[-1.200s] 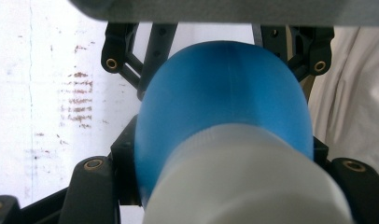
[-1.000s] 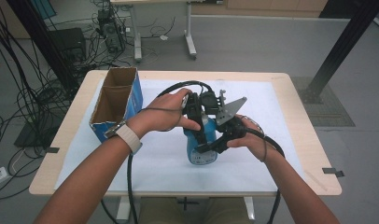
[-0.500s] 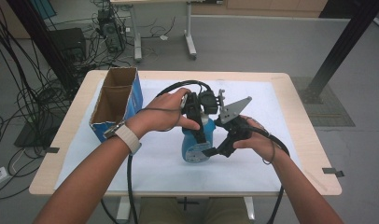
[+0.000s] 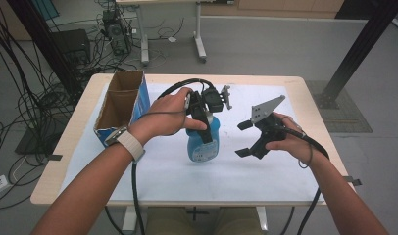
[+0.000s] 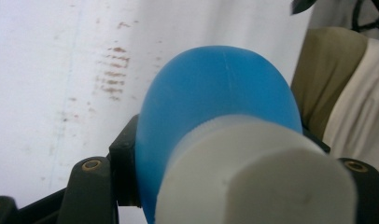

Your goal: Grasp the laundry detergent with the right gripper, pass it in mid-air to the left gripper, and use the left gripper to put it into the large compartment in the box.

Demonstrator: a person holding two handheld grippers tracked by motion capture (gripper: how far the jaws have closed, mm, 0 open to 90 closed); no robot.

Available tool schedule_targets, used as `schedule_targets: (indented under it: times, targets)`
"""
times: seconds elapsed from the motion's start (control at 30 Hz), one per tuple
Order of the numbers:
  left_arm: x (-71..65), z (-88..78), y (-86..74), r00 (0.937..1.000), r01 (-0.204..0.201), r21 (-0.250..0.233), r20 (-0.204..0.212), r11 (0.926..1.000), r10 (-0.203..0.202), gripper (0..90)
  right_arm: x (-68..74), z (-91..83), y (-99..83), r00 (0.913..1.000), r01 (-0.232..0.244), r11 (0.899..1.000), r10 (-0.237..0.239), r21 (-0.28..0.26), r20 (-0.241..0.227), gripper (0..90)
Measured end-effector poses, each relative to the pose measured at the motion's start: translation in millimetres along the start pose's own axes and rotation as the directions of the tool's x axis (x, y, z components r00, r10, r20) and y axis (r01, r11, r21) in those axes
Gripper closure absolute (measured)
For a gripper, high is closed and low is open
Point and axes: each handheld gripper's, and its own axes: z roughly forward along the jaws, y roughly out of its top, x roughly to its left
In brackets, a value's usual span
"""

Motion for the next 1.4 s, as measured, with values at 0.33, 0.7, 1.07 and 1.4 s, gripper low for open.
schedule_targets:
  times: [0.33,0.7,1.07,1.4]
  targets:
    - [9.9,-14.1,-4.2,0.9934,0.108,0.013,-0.040,0.9940,-0.108,37.0,-7.5,-21.7,-12.8,0.9989,-0.022,0.996,0.018,0.091,0.044,5.6]
    - [15.4,-37.1,-0.8,0.9745,0.211,0.012,-0.080,0.9773,-0.210,36.9,-16.6,-38.8,-26.0,0.9955,-0.060,0.984,0.047,0.167,0.083,6.3]
    - [21.7,-60.8,4.6,0.9351,0.328,-0.019,-0.134,0.9444,-0.328,37.0,-21.4,-50.3,-38.8,0.9929,-0.090,0.976,0.072,0.199,0.095,6.4]
    - [32.5,-77.3,3.9,0.8914,0.421,-0.025,-0.173,0.9068,-0.419,37.0,-24.7,-58.8,-42.6,0.9911,-0.095,0.974,0.073,0.208,0.111,6.4]
